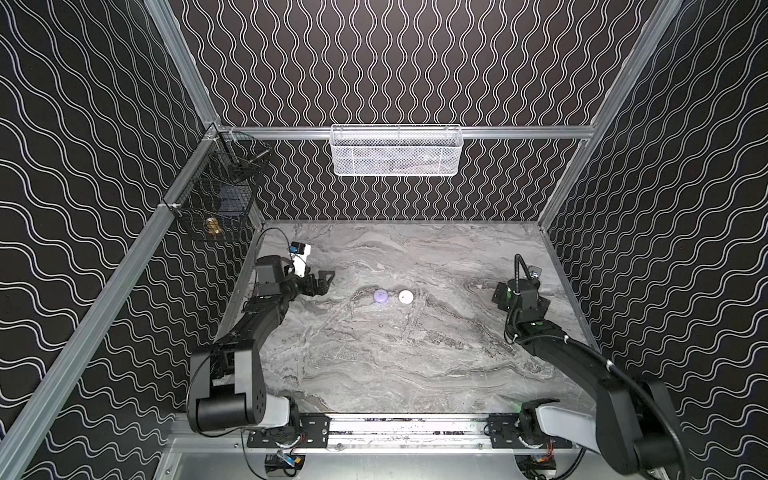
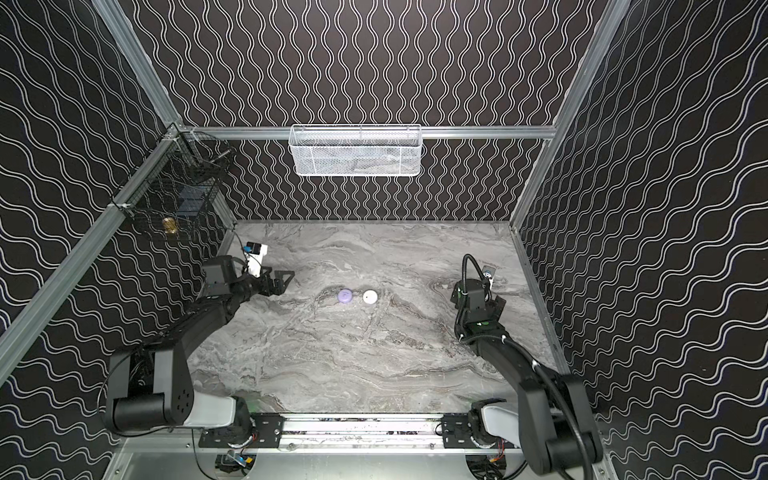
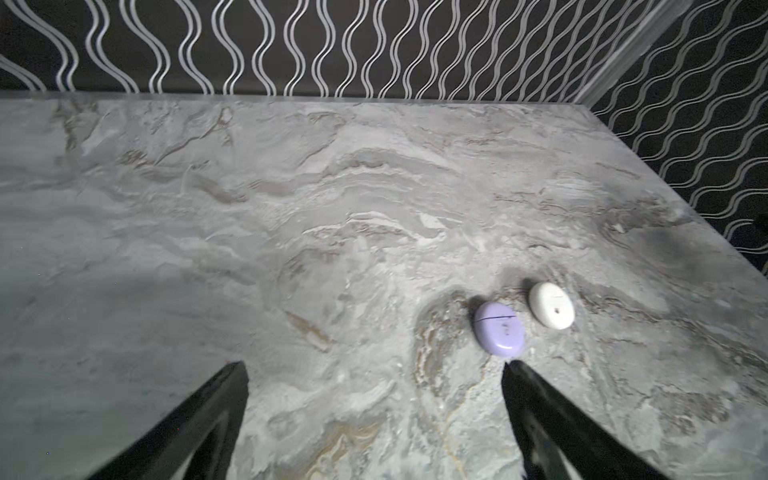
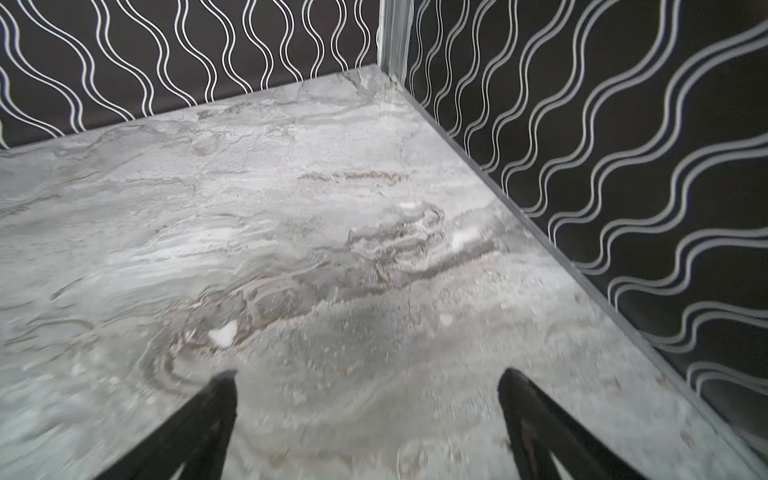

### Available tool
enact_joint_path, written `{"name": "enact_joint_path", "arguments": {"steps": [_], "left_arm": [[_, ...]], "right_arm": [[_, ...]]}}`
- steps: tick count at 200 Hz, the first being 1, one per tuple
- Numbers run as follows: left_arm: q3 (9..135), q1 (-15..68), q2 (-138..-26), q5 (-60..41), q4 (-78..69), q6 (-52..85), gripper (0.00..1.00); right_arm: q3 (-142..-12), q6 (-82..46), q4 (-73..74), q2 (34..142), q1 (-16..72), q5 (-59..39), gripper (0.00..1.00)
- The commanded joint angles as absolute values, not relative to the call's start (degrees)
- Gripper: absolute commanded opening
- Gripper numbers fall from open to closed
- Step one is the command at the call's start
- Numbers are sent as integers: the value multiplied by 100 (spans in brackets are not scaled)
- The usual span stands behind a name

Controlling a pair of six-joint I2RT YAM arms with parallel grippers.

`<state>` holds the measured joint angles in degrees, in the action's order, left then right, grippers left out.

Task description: Insert the wireless bluetooth earbuds into the charging case

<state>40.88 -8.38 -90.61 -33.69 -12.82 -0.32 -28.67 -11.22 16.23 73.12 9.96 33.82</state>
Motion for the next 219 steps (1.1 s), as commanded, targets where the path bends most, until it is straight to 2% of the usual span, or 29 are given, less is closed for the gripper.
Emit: {"name": "enact_joint_path", "arguments": {"steps": [1,12,43,62,75,87,107,124,152,165,176,219], "left_arm": [[3705,-976,-9067,-3366,-2570,-226,99],[3413,-976,-9003,-3183,-3150,-307,99],[3034,-1011,-9190,-3140,-4226,-2,99],[2871,-993,-9343,-3069,-4580,11,99],[2591,-993,-9402,-3061,-5192,53,99],[2365,-948,-9255,-2990,-5393,-45,99],[1891,-907,-9167,-2895,-6202,-58,99],[1540,-640,-9092,-2376,-6705,-245,99],[1608,-363,-9262,-1655,-6647,-324,99],[1733,-287,-9709,-1591,-7000,-275,99],[1995,-228,-9445,-1466,-5976,-455,99],[1989,-96,-9512,-1345,-6121,-536,99]], "right_arm": [[-2473,-71,3728,7748,993,3432,100],[-2316,230,4440,8085,984,3465,99],[-2249,621,5214,8578,978,3258,99],[-2222,333,5045,8403,721,2450,99],[-1889,367,5791,8449,566,1859,99],[-1773,363,6221,8578,489,1798,100],[-1759,164,5947,8458,283,1378,100],[-1648,83,6287,8582,53,915,99],[-1644,31,6474,8790,-216,212,100],[-1660,9,6384,8770,-246,195,100],[-1645,13,6412,8780,-246,221,100],[-1582,9,6587,8796,-246,370,100]]}}
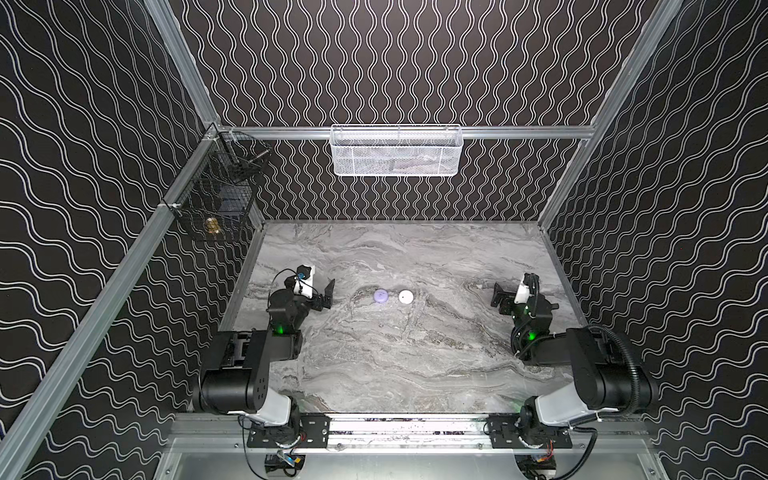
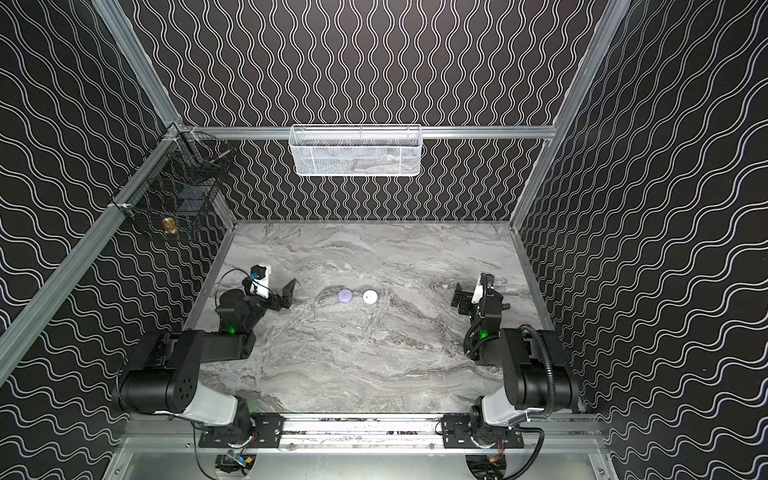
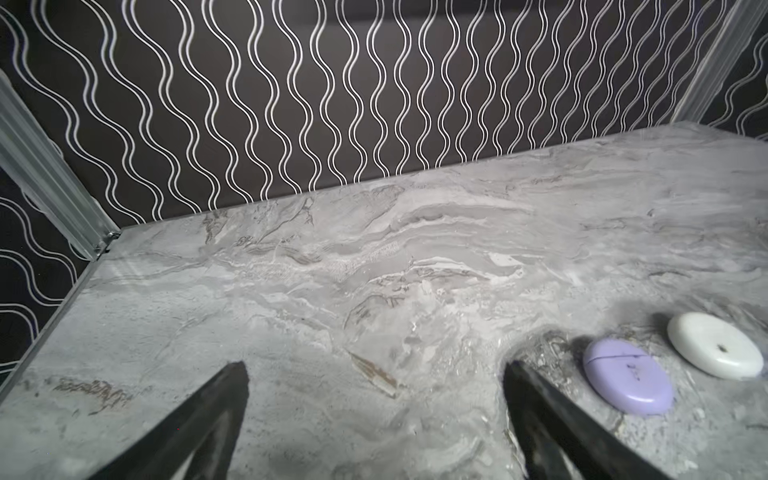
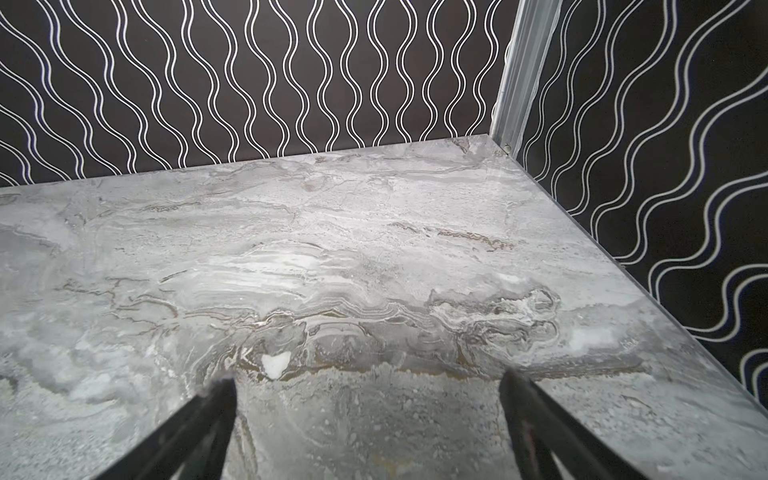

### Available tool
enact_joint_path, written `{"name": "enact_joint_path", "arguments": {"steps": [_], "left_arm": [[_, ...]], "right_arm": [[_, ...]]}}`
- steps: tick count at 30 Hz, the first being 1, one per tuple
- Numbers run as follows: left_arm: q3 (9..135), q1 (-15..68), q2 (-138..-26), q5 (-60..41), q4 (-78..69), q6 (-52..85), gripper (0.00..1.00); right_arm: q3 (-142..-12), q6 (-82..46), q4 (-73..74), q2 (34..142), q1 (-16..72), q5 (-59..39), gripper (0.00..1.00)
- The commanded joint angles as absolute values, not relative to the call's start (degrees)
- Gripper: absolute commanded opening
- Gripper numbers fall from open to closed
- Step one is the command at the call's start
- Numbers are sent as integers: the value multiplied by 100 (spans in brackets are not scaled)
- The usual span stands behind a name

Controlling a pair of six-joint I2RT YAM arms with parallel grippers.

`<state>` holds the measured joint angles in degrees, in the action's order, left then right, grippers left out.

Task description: Insert the wireless bluetooth earbuds into the charging case

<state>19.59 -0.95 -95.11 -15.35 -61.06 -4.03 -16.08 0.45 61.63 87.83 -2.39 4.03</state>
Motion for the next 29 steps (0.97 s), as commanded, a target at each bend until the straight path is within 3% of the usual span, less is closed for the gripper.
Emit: {"name": "enact_joint_path", "arguments": {"steps": [1,26,29], "left_arm": [[1992,-96,-9511,-1345,-6119,-532,99],[2043,96,-9528,-775,-6038,-456,99],[1977,97,-9480,-1187,-6079,-614,99]], "right_arm": [[-1582,9,6589,8797,-246,374,100],[-1591,-1,6571,8792,-246,352,100],[-1591,-4,6568,8795,-246,354,100]]}}
